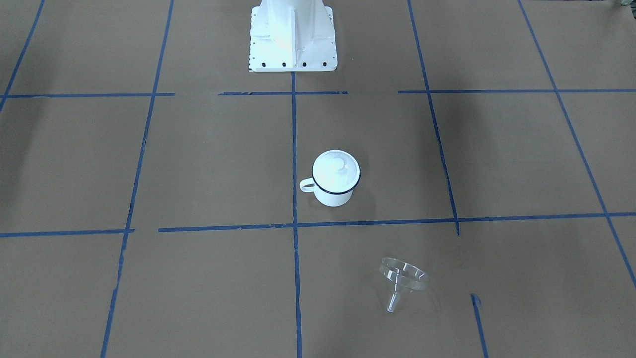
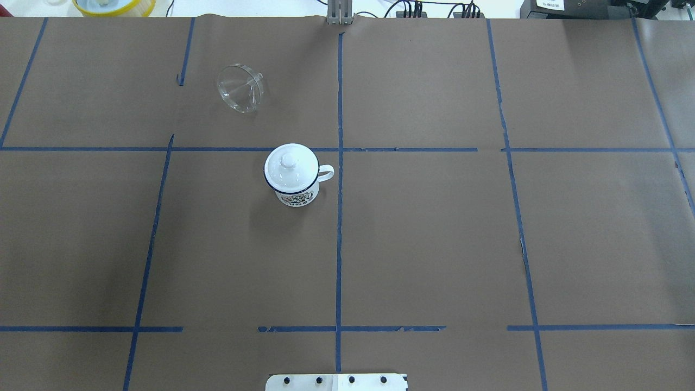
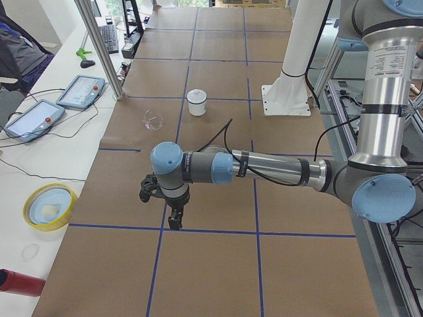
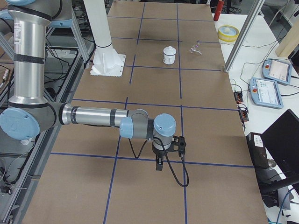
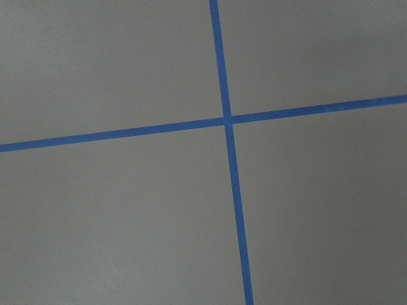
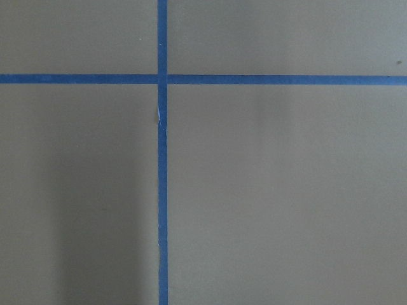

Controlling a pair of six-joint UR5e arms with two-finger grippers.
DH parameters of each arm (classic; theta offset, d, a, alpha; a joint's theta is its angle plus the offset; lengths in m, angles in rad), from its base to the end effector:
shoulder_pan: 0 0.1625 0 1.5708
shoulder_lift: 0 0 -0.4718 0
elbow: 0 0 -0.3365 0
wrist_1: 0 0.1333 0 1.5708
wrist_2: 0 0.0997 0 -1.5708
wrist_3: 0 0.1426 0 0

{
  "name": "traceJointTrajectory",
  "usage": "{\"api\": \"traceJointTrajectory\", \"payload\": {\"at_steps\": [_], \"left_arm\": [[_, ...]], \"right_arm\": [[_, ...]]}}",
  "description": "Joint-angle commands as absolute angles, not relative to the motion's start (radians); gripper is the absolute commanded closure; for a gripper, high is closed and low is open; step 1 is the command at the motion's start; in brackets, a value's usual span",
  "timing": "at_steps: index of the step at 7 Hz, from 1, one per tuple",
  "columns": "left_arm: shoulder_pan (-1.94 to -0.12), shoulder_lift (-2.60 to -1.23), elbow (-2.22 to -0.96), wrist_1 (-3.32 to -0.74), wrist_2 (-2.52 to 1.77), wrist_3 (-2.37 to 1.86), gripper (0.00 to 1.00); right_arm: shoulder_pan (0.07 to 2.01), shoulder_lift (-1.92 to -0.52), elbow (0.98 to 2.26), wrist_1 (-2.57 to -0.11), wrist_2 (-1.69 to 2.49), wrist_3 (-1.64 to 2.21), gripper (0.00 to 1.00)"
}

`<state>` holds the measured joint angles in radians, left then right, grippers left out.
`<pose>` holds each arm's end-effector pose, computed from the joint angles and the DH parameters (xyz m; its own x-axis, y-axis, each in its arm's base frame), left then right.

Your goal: Remove funnel from cup

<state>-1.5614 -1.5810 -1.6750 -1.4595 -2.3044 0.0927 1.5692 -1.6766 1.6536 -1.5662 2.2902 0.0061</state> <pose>-0.0337 -0.4395 0.7015 0.7387 0.1016 -0.6664 -0.0781 0.9948 0.0651 0.0387 -0.3844 0.7485 0.7522 0.0170 0.6587 -0.0030 0.9997 -0.0224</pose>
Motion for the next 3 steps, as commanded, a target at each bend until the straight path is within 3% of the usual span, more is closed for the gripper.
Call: {"api": "traceJointTrajectory", "payload": {"at_steps": [1, 3], "left_arm": [[-1.565, -1.580, -1.661, -1.454, -2.304, 0.072, 0.00], [-1.560, -1.589, -1.651, -1.459, -2.306, 0.074, 0.00]], "right_arm": [[1.569, -1.677, 1.654, -1.566, 2.290, 0.006, 0.00], [1.569, -1.677, 1.654, -1.566, 2.290, 0.006, 0.00]]}}
